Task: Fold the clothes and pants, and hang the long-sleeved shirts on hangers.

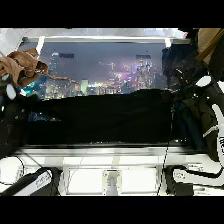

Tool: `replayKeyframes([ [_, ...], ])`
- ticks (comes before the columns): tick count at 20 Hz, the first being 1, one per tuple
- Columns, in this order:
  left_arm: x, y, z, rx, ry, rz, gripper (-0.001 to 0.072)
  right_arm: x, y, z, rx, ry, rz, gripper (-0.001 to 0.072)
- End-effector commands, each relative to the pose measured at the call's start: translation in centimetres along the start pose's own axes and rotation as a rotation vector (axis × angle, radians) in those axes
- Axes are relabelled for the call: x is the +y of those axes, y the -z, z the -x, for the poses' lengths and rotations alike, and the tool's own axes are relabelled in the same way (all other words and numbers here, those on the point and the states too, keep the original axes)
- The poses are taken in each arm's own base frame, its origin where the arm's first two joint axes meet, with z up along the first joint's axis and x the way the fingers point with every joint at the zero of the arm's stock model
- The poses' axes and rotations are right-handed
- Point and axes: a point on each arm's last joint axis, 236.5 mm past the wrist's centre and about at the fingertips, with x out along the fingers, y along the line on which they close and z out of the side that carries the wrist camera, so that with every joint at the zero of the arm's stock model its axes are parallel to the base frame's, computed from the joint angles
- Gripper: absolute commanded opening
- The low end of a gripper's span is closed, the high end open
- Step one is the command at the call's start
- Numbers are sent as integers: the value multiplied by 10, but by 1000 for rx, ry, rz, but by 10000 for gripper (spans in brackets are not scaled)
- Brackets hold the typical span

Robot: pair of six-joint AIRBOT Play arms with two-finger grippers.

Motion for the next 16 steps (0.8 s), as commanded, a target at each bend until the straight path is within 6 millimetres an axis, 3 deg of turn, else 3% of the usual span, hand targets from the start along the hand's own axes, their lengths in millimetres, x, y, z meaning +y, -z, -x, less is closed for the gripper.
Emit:
replayKeyframes([
  [1, 42, 97, -13, 111, -87, 68, 6, 5, 8, 0, 35, -18, -1, 225],
  [3, 48, 143, -25, 165, -88, 134, 7, 5, 10, 0, 42, -22, -1, 225],
  [4, 46, 150, -24, 157, -74, 169, 7, 5, 10, 0, 41, -21, -1, 225],
  [5, 43, 140, -19, 107, -53, 194, 43, 5, 9, 0, 41, -21, -1, 225],
  [6, 39, 118, -10, 23, -18, 202, 279, 5, 9, 0, 39, -20, -1, 225],
  [7, 32, 85, 6, -96, 30, 215, 679, 5, 9, 0, 38, -20, -1, 225],
  [9, 23, 8, 55, -351, 126, 252, 707, 5, 9, 0, 38, -20, -1, 225],
  [11, 34, -53, 94, -529, 143, 280, 705, 5, 8, 0, 36, -19, -4, 225],
  [13, 62, -77, 85, -471, 62, 282, 705, 5, 8, 0, 33, -17, -34, 225],
  [14, 73, -75, 65, -360, 29, 278, 705, 5, 8, 0, 33, -17, -50, 225],
  [16, 82, -50, 18, -76, 21, 263, 706, 5, 7, 0, 32, -20, -80, 225],
])
